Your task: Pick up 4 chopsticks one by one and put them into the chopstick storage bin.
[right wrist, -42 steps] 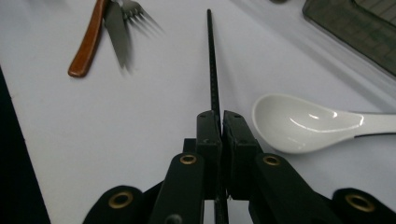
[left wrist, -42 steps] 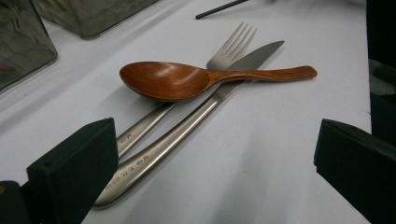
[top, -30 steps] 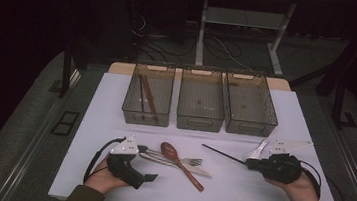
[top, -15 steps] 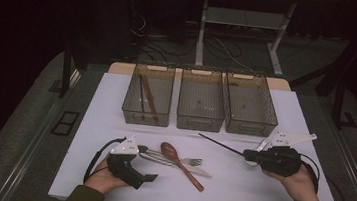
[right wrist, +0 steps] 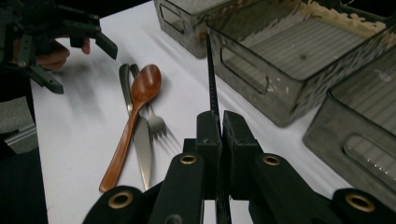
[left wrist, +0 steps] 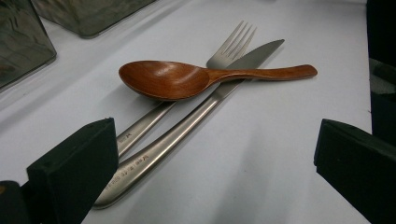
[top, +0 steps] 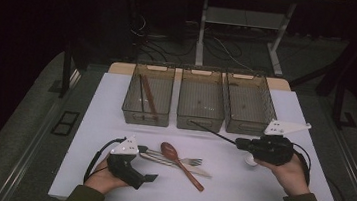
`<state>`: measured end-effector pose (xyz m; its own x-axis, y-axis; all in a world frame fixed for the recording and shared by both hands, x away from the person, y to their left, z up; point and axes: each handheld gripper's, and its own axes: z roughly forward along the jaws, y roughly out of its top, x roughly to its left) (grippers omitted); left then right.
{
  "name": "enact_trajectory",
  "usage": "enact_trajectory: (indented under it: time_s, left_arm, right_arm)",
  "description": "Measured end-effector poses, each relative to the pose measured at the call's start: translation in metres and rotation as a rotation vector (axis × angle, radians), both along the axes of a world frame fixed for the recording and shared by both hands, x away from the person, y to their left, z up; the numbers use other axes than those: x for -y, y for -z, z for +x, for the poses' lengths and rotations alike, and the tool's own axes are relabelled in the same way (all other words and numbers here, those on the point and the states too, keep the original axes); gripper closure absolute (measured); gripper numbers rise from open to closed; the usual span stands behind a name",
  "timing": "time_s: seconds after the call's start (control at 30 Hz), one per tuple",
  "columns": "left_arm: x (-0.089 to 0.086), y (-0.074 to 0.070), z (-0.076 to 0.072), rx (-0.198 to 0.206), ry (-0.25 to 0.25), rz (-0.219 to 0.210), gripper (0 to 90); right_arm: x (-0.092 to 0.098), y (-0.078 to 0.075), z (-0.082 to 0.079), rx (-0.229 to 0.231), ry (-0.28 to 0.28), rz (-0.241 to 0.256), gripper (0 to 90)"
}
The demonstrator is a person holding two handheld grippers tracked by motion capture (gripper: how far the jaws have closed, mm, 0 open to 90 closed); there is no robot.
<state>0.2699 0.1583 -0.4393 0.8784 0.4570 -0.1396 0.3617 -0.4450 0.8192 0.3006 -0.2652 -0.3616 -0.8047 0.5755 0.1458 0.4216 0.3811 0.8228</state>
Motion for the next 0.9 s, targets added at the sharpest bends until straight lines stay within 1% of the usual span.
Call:
enact_trajectory:
  time_s: [0.13,0.3,0.4,0.53,0.6,0.67,0.9]
  left_arm:
    - [0.0,0.0,0.001,0.006,0.005,0.006,0.0]
    - [0.0,0.0,0.0,0.002,-0.002,-0.008,0.0]
    - [0.0,0.0,0.001,0.003,0.002,-0.003,0.0]
    - [0.0,0.0,0.001,0.002,0.002,-0.002,0.0]
    - [0.0,0.0,0.001,0.003,0.003,-0.002,0.0]
    - [0.0,0.0,0.001,0.002,0.004,-0.004,0.0]
    - [0.0,0.0,0.0,0.001,0.005,-0.008,0.0]
  right_arm:
    - [-0.01,-0.003,0.006,0.008,0.005,0.003,86.0]
    - [-0.024,-0.005,0.016,0.014,0.009,0.008,86.0]
    - [-0.032,-0.006,0.022,0.019,0.013,0.004,86.0]
    - [-0.043,-0.007,0.032,0.025,0.027,0.009,86.0]
    - [-0.049,-0.007,0.037,0.027,0.031,0.003,86.0]
    - [-0.055,-0.008,0.043,0.025,0.036,0.009,86.0]
    - [-0.073,-0.013,0.059,0.029,0.053,-0.003,85.9]
